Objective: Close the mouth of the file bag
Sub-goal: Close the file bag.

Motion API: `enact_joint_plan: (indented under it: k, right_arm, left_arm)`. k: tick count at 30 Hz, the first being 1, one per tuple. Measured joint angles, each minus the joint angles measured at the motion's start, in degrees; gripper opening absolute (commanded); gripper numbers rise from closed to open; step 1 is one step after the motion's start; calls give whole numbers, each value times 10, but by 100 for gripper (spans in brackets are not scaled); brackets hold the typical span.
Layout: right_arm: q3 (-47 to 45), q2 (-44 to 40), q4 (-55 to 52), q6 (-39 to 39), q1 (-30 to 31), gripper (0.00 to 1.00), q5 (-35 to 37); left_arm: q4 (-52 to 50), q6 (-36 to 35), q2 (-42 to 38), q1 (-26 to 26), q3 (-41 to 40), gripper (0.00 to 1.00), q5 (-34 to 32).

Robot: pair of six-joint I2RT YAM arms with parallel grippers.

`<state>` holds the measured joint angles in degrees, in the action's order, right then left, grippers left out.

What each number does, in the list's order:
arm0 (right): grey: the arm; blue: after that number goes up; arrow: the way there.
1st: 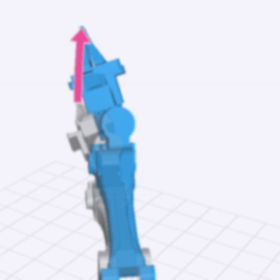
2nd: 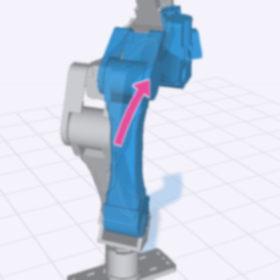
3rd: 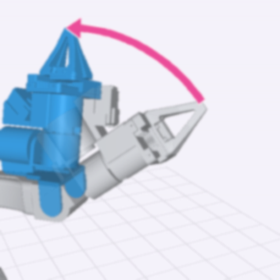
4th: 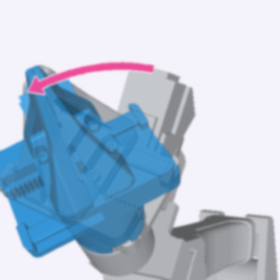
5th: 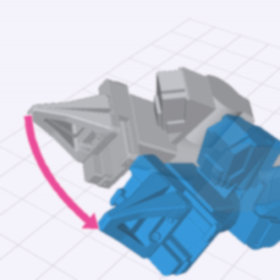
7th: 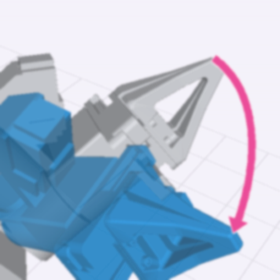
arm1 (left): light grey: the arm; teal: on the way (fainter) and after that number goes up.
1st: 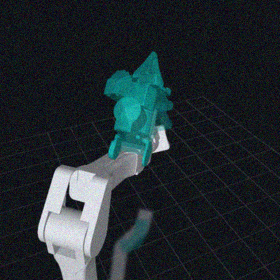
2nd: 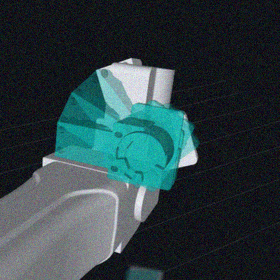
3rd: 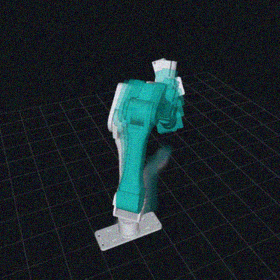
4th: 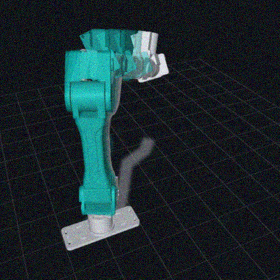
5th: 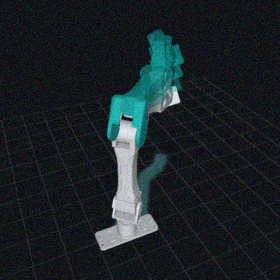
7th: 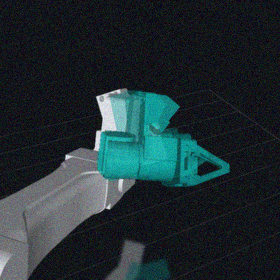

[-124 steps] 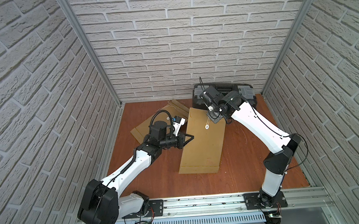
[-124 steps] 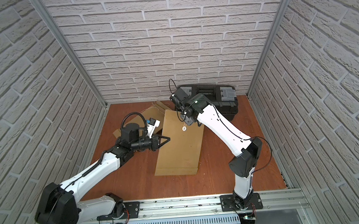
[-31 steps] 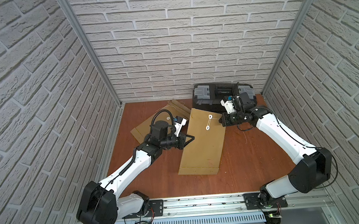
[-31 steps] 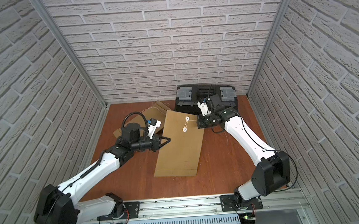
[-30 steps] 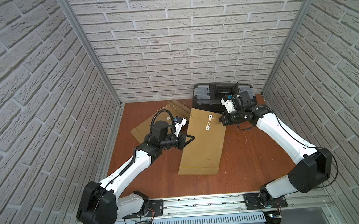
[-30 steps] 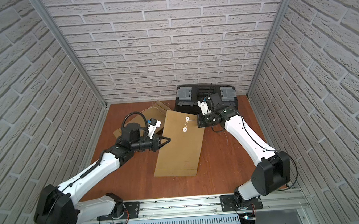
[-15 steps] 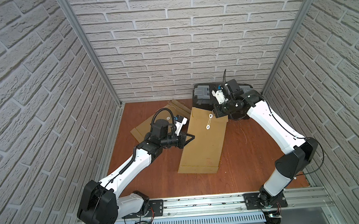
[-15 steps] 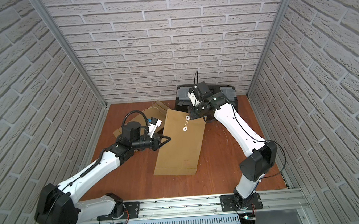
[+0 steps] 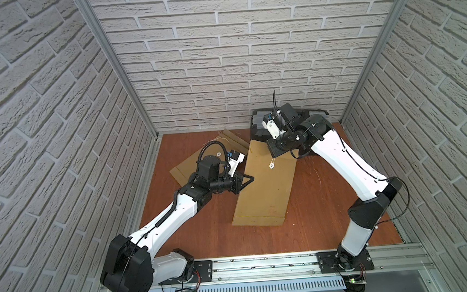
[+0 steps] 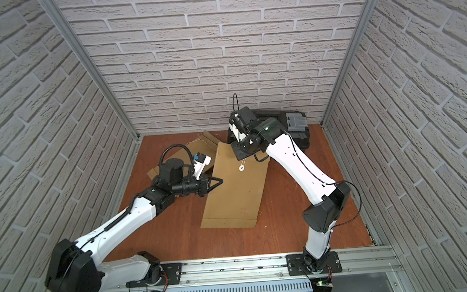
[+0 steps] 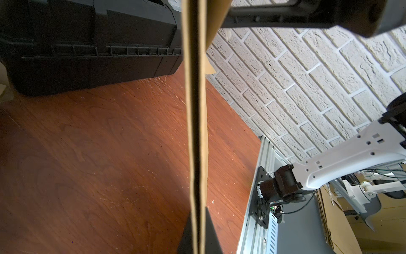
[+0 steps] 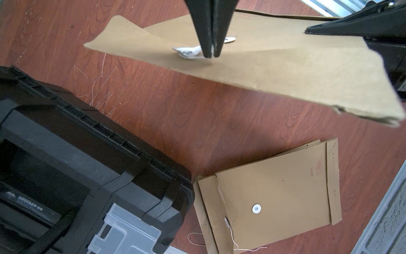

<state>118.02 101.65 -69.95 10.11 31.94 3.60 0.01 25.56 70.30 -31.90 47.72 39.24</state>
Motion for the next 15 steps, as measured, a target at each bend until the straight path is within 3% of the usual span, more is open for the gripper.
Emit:
enact_joint_plan:
  k: [15]
  right_arm:
    - [-218,-85,150,56,-15,5,-103]
  left_arm:
    - [-3,0,3,0,0,0,-3]
